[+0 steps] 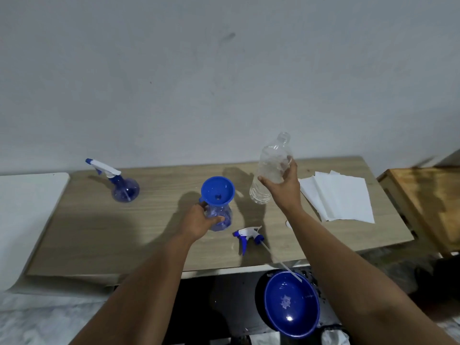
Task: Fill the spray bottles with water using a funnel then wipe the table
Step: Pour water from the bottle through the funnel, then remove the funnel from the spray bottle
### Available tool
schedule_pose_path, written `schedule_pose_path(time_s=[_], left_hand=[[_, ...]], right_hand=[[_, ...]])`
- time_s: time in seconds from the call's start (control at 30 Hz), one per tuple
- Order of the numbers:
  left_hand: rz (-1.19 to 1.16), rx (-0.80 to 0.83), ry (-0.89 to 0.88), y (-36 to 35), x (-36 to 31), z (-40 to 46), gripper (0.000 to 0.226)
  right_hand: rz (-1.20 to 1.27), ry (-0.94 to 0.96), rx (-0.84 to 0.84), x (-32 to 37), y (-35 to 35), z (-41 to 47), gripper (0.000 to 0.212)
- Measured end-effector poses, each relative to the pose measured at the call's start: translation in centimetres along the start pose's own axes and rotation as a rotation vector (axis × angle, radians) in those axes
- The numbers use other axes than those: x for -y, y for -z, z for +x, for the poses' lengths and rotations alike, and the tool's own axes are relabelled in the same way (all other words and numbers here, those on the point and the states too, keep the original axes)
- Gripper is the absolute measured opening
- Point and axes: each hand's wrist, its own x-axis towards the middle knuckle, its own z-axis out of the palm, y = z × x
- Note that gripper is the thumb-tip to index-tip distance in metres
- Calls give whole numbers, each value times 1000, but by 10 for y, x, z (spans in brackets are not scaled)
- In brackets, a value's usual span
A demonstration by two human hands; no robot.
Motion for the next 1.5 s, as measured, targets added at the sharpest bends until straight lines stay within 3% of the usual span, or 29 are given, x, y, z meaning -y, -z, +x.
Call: schedule_pose_path(time_s=[0.17,0.3,0.4,0.5,0.57,0.63,0.7,0.83,1.0,1.17,1.37,1.5], left_hand=[[17,2,-13,0,1,-1,37],[-9,3,-16,-1,1,-4,34],[-8,-7,-29,0,-1,-5,36],[-12,-7,-2,0,0,-5,41],[-95,19,-5,2,5,-1,48],[-141,65,-48,0,8,1,36],[-128,68,-53,0,4,-5,18],[-122,23,-48,1,7,-8,23],[-15,19,-42,1,14,-4,28],[8,17,-28,1,17,0,43],[0,28,-60,4,13,-5,31],[-8,54,-33,5,11,-5,35]], right_hand=[[42,-75,-101,-10,0,-46,91],[113,94,-199,3,-8,-79,60],[123,226,-173,25,-21,-82,54],[86,320,-45,53,-34,-80,60],[-18,304,207,74,-39,-77,84],[-273,291,480,91,-45,-71,108],[-541,360,614,99,-52,-63,109],[-706,426,592,105,-57,-53,94],[-844,351,695,113,-54,-44,107],[-937,376,735,125,-60,-36,87],[-1102,360,836,138,-73,-38,106],[-1228,406,864,135,-84,-40,89]])
